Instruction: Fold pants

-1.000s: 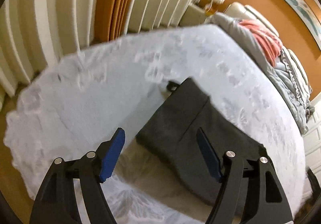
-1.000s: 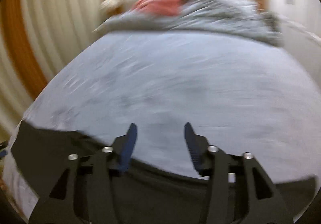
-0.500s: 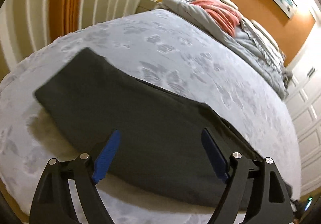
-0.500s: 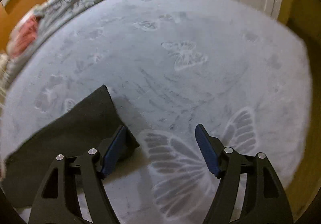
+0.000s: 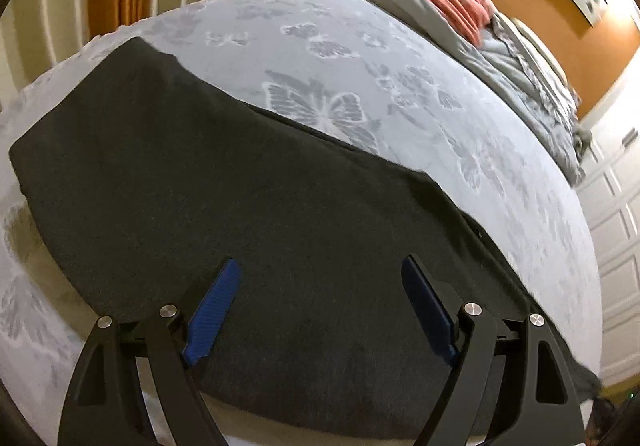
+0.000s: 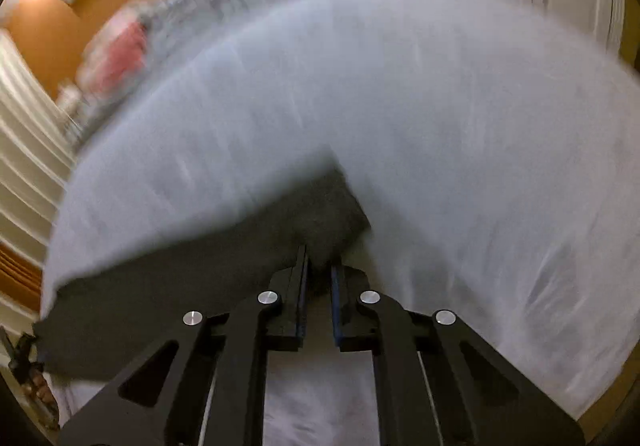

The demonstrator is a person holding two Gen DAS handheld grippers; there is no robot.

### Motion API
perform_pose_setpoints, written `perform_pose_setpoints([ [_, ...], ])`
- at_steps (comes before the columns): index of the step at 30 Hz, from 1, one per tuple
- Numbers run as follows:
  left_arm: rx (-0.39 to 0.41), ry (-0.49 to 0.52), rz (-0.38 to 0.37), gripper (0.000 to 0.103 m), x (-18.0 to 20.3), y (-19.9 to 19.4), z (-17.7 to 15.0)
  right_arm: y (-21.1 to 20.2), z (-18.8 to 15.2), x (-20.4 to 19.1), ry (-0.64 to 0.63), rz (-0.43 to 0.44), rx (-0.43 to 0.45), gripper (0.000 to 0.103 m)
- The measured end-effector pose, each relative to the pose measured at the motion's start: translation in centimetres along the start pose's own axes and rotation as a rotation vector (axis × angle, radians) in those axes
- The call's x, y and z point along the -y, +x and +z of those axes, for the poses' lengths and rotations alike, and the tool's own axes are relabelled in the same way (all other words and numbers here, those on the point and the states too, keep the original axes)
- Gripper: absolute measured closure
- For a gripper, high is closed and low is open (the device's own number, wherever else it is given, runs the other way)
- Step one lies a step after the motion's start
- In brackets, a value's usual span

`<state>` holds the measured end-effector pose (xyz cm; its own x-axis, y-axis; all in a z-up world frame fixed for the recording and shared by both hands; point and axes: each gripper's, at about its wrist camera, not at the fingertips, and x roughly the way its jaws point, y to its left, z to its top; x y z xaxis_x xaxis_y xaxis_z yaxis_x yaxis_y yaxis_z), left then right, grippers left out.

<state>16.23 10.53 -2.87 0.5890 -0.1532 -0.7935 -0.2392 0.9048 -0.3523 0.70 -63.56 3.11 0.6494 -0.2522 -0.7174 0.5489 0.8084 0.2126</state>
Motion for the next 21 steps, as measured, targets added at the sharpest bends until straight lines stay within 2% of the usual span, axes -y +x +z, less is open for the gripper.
perform_pose_setpoints([
  [2,0.003,0.007,0.012,0.023,0.0,-0.1,0.0,0.3,-0.3,0.8,-0.049,-0.305,0.032,0.061],
  [3,0.0,0.012,0.015,0.023,-0.1,-0.2,0.0,1.5,-1.1,2.2,-0.052,-0.445,-0.016,0.053],
  [4,-0.001,0.013,0.013,0.023,-0.1,-0.2,0.0,2.0,-1.8,3.6,-0.009,-0.417,-0.066,0.053],
  [5,0.0,0.008,0.009,0.023,-0.2,-0.4,0.0,1.8,-2.1,4.4,0.049,-0.333,-0.079,0.056],
  [8,0.002,0.0,0.005,0.023,-0.1,-0.7,0.1,0.2,-2.1,4.8,0.166,-0.185,-0.053,0.054],
  [9,0.001,-0.001,0.0,0.023,0.0,-0.7,0.1,0.1,-2.1,4.4,0.185,-0.123,-0.063,0.047],
  [11,0.002,0.004,0.0,0.023,0.1,-0.9,-0.1,1.0,-2.6,3.6,0.197,-0.061,-0.111,0.029],
  [12,0.005,0.01,0.006,0.023,0.2,-1.0,-0.1,2.1,-2.9,3.1,0.196,-0.03,-0.149,0.028],
  [15,0.0,-0.003,0.001,0.023,-0.2,-1.2,-0.1,5.5,-4.1,2.0,0.209,0.018,-0.242,0.028],
  [17,-0.005,-0.031,-0.016,0.023,-0.8,-1.5,0.1,6.5,-4.1,0.9,0.178,-0.022,-0.218,0.034],
  [19,0.001,-0.052,-0.021,0.023,-1.5,-2.0,0.3,7.1,-3.9,-0.1,0.128,-0.051,-0.223,0.089],
  [21,0.01,-0.06,-0.02,0.023,-2.0,-2.5,0.5,6.6,-3.2,-1.1,0.172,-0.023,-0.193,0.092],
])
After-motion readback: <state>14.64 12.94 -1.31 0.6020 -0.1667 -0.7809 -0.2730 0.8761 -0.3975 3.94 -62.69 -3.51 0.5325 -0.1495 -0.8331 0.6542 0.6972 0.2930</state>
